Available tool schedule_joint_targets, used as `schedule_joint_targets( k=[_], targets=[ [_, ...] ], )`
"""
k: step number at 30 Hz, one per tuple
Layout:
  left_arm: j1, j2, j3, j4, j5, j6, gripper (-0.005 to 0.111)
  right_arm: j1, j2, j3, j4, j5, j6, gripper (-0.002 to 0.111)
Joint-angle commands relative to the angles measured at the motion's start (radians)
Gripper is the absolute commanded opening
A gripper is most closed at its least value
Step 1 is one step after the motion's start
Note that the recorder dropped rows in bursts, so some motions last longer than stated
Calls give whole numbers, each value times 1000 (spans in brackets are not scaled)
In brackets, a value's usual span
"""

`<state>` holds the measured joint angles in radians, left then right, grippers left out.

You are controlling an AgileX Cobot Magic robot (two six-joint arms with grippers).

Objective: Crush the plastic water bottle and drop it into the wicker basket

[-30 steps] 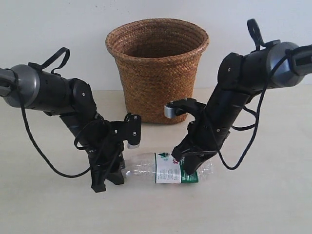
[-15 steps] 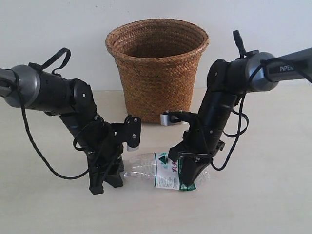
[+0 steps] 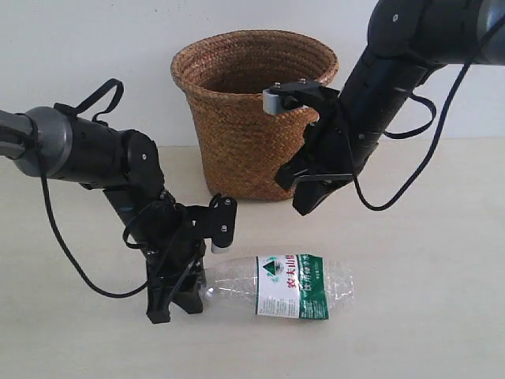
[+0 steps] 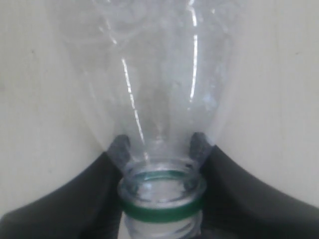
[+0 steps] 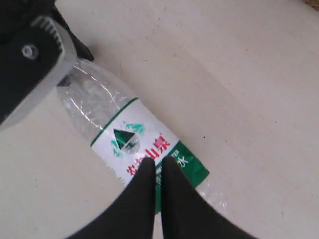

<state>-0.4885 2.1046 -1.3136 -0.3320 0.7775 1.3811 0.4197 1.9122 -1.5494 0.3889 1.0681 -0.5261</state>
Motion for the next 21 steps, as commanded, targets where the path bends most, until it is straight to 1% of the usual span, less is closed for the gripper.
schedule_joint_targets(
  k=[1, 3, 6, 9, 15, 21],
  targets=[
    [-32, 12, 0, -31, 9, -1, 4, -2, 49, 2, 21, 39, 1, 0],
    [-32, 12, 0, -78, 9, -3, 4, -2, 92, 2, 21, 44, 4, 0],
    [-32, 12, 0, -89, 17, -3, 4, -2, 149, 2, 76, 22, 19, 0],
    [-32, 12, 0, -89, 22, -3, 4, -2, 195, 2, 155, 18, -42, 0],
    [-32, 12, 0, -89, 23, -3, 4, -2, 266, 2, 152, -54, -33, 0],
    [-32, 12, 0, -89, 23, -3, 4, -2, 348, 2, 152, -52, -33, 0]
  ],
)
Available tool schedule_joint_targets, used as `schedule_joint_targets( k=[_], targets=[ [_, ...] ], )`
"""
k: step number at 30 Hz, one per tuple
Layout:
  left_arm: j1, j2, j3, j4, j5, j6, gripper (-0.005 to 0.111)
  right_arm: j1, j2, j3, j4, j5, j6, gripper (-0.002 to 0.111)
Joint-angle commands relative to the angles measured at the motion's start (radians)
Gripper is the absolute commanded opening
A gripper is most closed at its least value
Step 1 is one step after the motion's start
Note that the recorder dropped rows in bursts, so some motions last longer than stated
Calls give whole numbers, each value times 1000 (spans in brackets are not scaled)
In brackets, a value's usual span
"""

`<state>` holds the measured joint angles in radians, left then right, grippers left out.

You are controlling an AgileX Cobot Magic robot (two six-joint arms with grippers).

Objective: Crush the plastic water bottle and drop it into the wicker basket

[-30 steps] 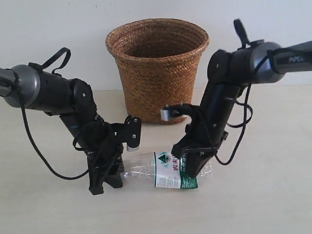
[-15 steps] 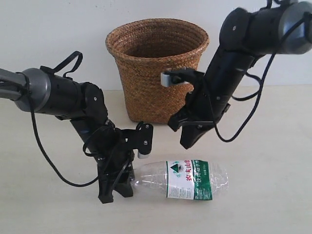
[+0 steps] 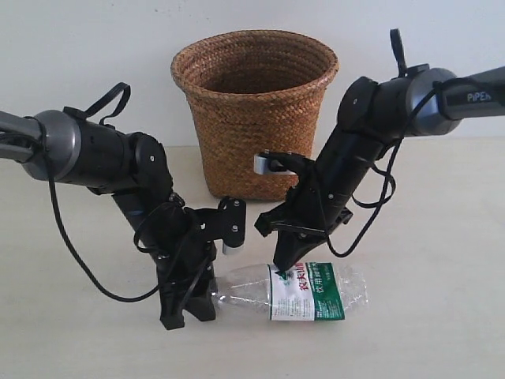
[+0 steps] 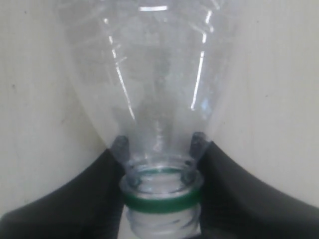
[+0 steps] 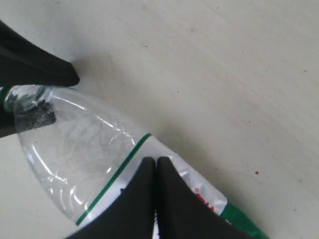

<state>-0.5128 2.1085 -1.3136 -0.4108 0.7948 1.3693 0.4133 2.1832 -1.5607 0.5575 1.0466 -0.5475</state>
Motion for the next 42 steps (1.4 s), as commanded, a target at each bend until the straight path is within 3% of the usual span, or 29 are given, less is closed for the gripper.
schedule_joint_targets(
  k=[1, 14, 24, 27, 32, 35, 38, 42],
  targets=[
    [-8, 9, 0, -11, 6, 9, 4, 5, 85, 13, -17, -29, -12, 0],
    [-8, 9, 0, -11, -21, -23, 4, 3, 105, 13, -50, -29, -20, 0],
    [-8, 9, 0, 38, -14, -74, 4, 3, -274, 13, -433, -117, 207, 0],
    [-8, 9, 0, 42, -17, -74, 4, 5, -359, 31, -402, -71, 112, 0],
    [-8, 9, 0, 42, -17, -74, 4, 5, -477, 204, -274, 24, -361, 0],
    [-8, 9, 0, 42, -17, -74, 4, 5, -517, 313, -191, -6, -493, 0],
    [-8, 9, 0, 42, -17, -74, 4, 5, -520, 365, -95, -58, -548, 0],
    [-8, 9, 0, 42, -20, -74, 4, 5, -482, 363, -23, -155, -357, 0]
  ],
)
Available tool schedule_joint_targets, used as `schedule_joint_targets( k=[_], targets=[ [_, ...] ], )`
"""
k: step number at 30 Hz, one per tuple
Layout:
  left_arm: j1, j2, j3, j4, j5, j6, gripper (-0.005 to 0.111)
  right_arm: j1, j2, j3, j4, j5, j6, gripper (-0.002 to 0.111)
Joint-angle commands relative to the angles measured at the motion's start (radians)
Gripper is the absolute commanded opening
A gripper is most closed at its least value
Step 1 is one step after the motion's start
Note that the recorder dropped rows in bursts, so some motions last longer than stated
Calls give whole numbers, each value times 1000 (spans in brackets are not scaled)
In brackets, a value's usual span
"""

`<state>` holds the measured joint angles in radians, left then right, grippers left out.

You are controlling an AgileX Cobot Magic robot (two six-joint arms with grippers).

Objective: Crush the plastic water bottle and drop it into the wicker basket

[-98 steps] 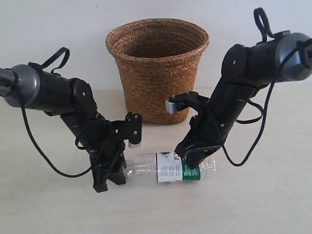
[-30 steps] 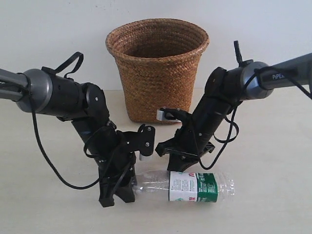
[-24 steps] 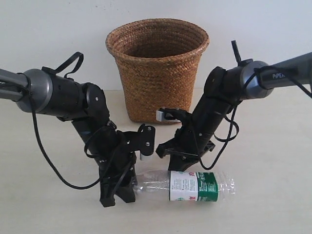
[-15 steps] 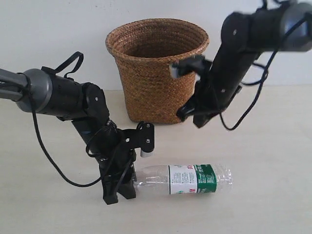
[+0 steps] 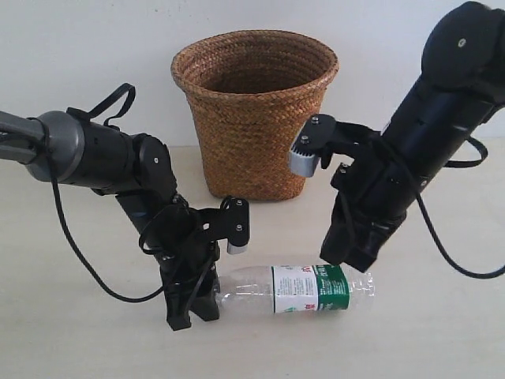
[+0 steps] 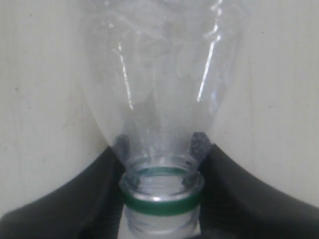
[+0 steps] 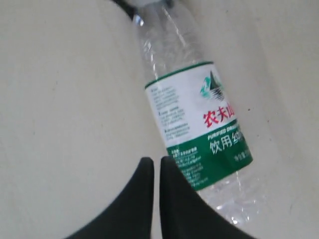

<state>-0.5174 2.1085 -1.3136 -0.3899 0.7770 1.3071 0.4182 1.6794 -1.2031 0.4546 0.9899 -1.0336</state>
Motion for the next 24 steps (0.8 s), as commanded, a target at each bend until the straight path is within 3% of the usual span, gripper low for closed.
schedule_joint_targets(
  k=[1, 12, 19, 24],
  targets=[
    [-3, 9, 0, 22, -11, -12, 4, 0, 42, -3, 89, -121, 188, 0],
    [-3, 9, 0, 246, -120, -148, 4, 0, 293, -34, 89, -189, 250, 0],
    [-17, 9, 7, 330, -142, -148, 4, -2, 189, -139, 86, -50, 253, 0],
    [-64, 9, 58, 407, -227, -201, 4, -2, 208, -148, 81, -78, 269, 0]
  ],
)
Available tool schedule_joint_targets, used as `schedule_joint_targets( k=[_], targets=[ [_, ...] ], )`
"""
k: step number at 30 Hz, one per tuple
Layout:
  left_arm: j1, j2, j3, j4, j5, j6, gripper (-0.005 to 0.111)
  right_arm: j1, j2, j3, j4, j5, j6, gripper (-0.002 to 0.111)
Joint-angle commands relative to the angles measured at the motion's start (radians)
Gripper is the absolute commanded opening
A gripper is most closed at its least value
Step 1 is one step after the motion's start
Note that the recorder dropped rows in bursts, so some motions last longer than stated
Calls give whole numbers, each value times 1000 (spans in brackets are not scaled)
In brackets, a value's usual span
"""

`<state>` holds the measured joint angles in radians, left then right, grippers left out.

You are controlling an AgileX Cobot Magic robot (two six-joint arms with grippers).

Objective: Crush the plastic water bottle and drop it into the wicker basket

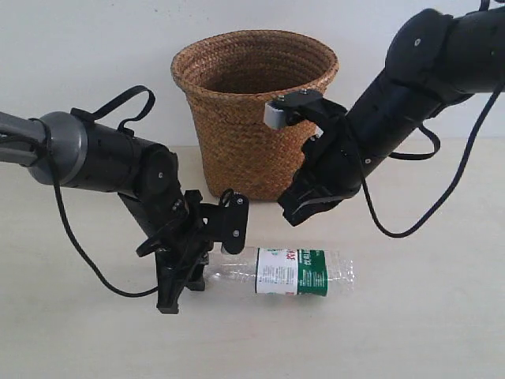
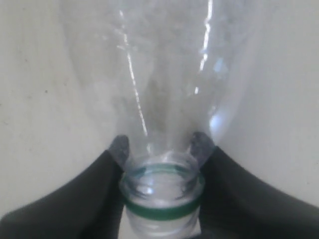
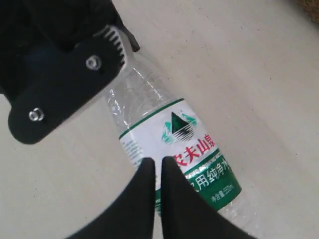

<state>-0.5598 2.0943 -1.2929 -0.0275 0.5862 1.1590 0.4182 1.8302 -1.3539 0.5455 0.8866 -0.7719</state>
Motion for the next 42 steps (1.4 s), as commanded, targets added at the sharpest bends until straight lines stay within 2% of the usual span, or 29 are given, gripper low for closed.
schedule_joint_targets(
  k=[1, 13, 19, 26, 35, 36, 38, 42],
  targets=[
    [-22, 23, 37, 45, -34, -68, 4, -2, 81, 3, -7, 27, 8, 0],
    [-22, 23, 37, 52, -22, -74, 4, -2, 258, 3, -83, -79, 11, 0],
    [-22, 23, 37, 49, -29, -74, 4, -2, 346, 3, -146, -66, 34, 0],
    [-22, 23, 37, 34, -29, -74, 4, -2, 465, -105, -152, 67, 70, 0],
    [-22, 23, 37, 17, -18, -90, 4, -2, 483, -125, -224, 98, 135, 0],
    [-22, 23, 37, 12, -12, -90, 7, -2, 483, -125, -224, 105, 135, 0],
    [-22, 23, 37, 5, -5, -90, 20, -2, 483, -125, -224, 108, 135, 0],
    [-22, 23, 37, -10, -11, -136, 74, -2, 483, -125, -224, 114, 144, 0]
  ],
)
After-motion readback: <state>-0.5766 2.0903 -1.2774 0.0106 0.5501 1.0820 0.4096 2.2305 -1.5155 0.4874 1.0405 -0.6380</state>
